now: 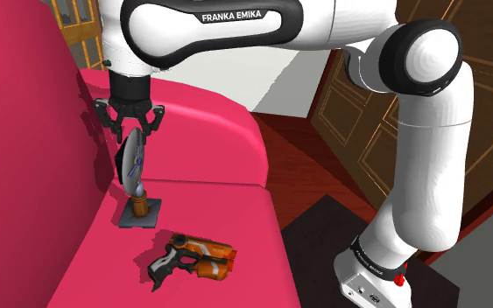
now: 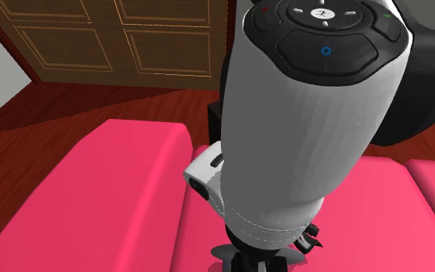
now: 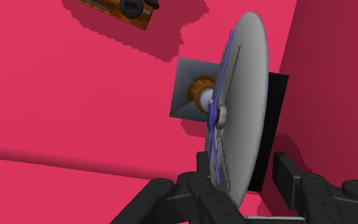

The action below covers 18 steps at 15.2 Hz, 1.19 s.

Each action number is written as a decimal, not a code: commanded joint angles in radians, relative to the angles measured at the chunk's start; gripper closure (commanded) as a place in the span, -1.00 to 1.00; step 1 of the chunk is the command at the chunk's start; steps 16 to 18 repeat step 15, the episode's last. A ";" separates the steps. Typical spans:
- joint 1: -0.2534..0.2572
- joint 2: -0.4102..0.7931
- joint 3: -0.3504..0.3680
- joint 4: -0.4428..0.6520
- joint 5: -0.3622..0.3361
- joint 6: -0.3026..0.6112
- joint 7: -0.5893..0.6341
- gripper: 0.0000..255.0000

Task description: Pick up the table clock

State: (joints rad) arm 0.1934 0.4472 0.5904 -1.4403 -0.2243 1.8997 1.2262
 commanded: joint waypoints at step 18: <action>0.036 0.012 0.005 0.211 -0.001 -0.195 -0.006 1.00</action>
